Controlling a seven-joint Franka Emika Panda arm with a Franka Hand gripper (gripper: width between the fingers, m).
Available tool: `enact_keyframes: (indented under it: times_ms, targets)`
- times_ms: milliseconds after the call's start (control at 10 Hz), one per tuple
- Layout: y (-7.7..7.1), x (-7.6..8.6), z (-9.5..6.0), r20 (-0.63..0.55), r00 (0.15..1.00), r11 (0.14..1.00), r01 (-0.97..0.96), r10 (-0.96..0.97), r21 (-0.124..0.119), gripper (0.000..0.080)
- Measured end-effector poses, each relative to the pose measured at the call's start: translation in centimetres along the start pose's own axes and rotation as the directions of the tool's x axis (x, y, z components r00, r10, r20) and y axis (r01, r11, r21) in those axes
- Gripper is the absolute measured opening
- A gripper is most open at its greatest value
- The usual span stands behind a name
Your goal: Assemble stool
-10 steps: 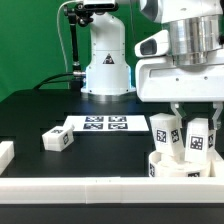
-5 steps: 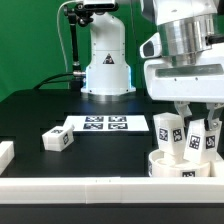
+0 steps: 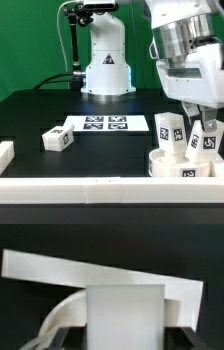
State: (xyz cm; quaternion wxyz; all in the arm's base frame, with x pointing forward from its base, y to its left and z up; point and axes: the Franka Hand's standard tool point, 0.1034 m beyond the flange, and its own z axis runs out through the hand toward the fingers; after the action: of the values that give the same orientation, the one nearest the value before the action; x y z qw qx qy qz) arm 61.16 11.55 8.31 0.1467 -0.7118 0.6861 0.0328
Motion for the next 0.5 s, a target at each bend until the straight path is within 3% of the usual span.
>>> enact_keyframes:
  times_ms: [500]
  targets:
    - [0.04, -0.20, 0.12, 0.035, 0.948, 0.948, -0.318, 0.317, 0.003, 0.0337]
